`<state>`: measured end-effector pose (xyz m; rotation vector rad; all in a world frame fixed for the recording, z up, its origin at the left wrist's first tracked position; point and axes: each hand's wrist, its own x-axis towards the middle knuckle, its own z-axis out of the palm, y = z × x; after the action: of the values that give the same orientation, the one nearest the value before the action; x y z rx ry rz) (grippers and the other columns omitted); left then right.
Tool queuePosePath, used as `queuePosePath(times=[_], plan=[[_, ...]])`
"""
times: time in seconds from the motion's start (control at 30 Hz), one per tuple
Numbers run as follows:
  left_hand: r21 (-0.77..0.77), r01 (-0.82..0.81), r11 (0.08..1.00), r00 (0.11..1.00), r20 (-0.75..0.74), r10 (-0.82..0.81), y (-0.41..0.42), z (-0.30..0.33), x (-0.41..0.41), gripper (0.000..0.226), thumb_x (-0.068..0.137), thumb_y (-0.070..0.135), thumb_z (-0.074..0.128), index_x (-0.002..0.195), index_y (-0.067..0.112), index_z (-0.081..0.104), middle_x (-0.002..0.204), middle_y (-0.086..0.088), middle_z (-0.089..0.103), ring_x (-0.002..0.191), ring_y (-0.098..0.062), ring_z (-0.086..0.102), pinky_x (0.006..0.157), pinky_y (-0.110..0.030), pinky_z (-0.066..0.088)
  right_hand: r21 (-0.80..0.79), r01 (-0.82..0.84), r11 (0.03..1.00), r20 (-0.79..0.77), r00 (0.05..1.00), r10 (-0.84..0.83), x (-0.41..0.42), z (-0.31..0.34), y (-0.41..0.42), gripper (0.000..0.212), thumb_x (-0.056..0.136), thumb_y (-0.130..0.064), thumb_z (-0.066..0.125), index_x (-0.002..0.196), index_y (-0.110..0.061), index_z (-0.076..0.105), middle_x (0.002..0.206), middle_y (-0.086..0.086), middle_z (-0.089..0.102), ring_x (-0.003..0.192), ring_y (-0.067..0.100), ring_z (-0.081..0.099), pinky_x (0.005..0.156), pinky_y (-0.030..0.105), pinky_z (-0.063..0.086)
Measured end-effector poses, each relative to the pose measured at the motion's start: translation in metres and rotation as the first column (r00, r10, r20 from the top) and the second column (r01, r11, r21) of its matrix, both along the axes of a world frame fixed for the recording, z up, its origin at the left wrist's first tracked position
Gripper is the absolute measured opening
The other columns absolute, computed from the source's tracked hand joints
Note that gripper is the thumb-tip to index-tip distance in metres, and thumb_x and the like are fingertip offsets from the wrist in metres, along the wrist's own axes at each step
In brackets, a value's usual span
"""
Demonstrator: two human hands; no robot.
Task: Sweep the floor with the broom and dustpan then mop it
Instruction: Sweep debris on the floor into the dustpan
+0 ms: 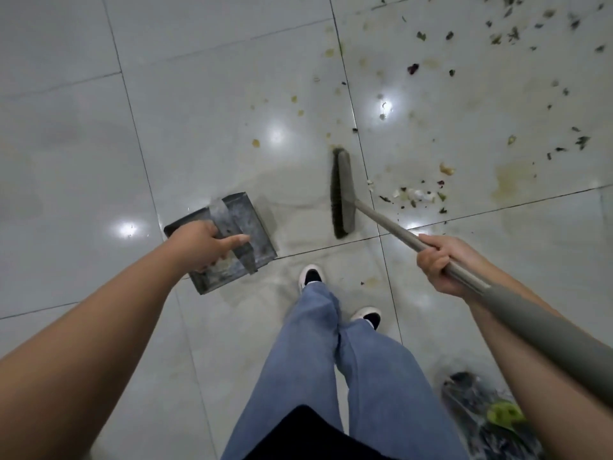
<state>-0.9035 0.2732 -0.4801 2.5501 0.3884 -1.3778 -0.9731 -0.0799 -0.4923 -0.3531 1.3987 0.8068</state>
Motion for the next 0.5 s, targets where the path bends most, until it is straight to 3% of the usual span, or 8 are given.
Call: queuePosePath(times=[0.1,0.17,0.23,0.37,0.5], plan=[[-0.032,-0.001,0.999,1.0,-0.002,0.001,0.006,-0.005,0.005,0.054,0.078,0.06,0.059,0.063,0.008,0.059,0.047,-0.001,0.055,0.045,-0.017,0.053,0.043,-0.023,0.036,-0.076,-0.15,0.986,-0.072,0.987,0.145,0.003,0.016,0.0,0.042,0.097,-0.041,0.041,0.064,-0.016,0.034,0.031,-0.005,0.033,0.018,0.001,0.032,0.022,0.01,0.027],[-0.054,-0.011,0.998,1.0,-0.012,0.01,0.008,-0.009,0.007,0.054,0.078,0.059,0.061,0.065,0.006,0.061,0.051,-0.003,0.057,0.048,-0.019,0.054,0.046,-0.024,0.041,-0.125,-0.267,0.955,-0.088,0.962,0.258,0.003,0.024,0.013,0.038,0.096,-0.039,0.043,0.066,-0.018,0.037,0.031,-0.005,0.033,0.018,0.002,0.031,0.021,0.009,0.024],[-0.062,-0.009,0.998,0.999,-0.032,0.007,0.006,-0.011,0.009,0.056,0.077,0.059,0.061,0.066,0.004,0.063,0.052,-0.004,0.057,0.049,-0.02,0.054,0.05,-0.025,0.044,-0.127,-0.283,0.951,-0.046,0.959,0.28,0.006,0.028,0.029,0.029,0.097,-0.037,0.044,0.072,-0.022,0.042,0.033,-0.005,0.033,0.019,0.002,0.03,0.023,0.006,0.023],[-0.053,0.032,0.998,0.998,-0.061,-0.035,-0.003,-0.015,0.017,0.056,0.077,0.059,0.06,0.058,0.007,0.059,0.049,-0.004,0.053,0.046,-0.019,0.051,0.052,-0.026,0.041,0.072,-0.121,0.99,0.024,0.993,0.12,0.026,0.016,0.067,0.04,0.097,-0.035,0.042,0.063,-0.013,0.036,0.032,-0.003,0.033,0.017,0.002,0.031,0.02,0.01,0.022],[0.001,0.069,0.998,0.996,-0.048,-0.068,-0.011,-0.016,0.024,0.056,0.077,0.061,0.057,0.059,0.008,0.058,0.046,-0.002,0.054,0.047,-0.018,0.052,0.049,-0.025,0.04,0.219,-0.13,0.967,0.071,0.991,0.117,0.05,-0.023,0.107,0.053,0.098,-0.031,0.04,0.05,-0.01,0.037,0.03,-0.002,0.033,0.017,0.004,0.032,0.022,0.011,0.026]])
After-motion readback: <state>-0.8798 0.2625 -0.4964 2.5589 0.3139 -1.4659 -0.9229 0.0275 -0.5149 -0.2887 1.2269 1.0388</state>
